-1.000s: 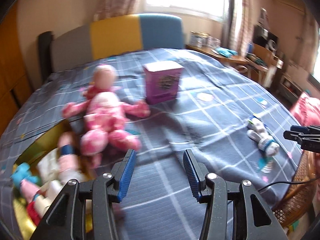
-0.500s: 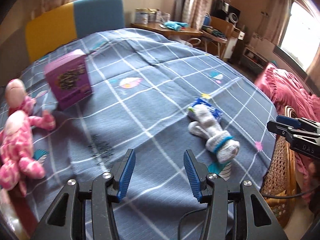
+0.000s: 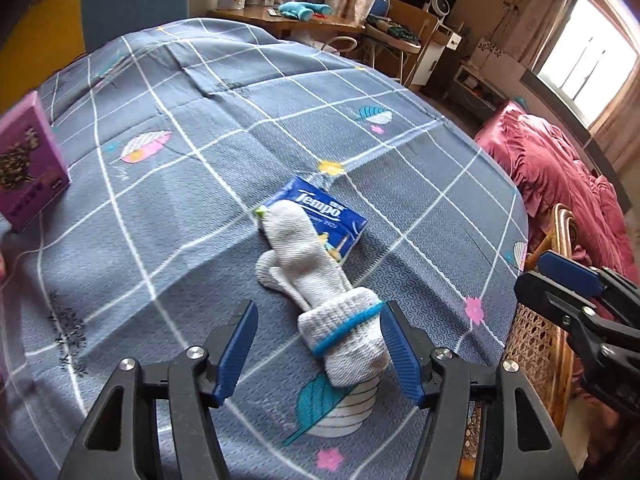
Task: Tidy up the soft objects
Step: 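Grasp the white knit glove with the left tool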
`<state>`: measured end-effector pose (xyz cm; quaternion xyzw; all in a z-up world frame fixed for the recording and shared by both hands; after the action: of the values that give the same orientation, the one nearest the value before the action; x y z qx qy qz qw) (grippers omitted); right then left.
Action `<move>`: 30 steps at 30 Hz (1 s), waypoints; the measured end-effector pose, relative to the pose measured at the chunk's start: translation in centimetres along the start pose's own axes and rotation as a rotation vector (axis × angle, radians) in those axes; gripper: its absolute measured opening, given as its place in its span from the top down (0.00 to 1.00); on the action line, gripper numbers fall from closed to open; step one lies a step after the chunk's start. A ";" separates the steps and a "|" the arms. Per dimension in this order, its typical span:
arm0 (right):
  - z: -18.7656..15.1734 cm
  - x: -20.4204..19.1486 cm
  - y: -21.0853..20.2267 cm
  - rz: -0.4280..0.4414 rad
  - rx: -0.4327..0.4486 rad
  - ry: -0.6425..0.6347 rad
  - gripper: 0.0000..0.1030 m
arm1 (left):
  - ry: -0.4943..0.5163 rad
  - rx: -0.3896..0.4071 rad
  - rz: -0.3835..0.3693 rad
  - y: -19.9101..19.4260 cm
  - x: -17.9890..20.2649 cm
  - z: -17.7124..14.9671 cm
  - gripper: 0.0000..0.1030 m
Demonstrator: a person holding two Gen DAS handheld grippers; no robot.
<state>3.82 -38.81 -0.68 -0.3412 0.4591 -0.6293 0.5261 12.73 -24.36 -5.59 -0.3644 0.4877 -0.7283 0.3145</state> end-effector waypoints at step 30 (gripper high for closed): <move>7.4 -8.0 5.1 0.058 -0.179 -0.272 0.48 | -0.075 0.090 0.078 -4.2 -9.7 -8.8 0.66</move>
<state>14.06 -32.79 -2.43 -0.4555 0.4472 -0.5185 0.5689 10.19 -10.85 -6.13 -0.3577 0.4560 -0.7225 0.3771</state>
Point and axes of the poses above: each gripper's, at about its wrist camera, not at the fingertips, and y roughly the way its jaws point, x to its right, z to its top, the point moved 2 cm from there along y, roughly the way its jaws point, and after that the axes turned 15 degrees about -x, right-handed, at the moved point
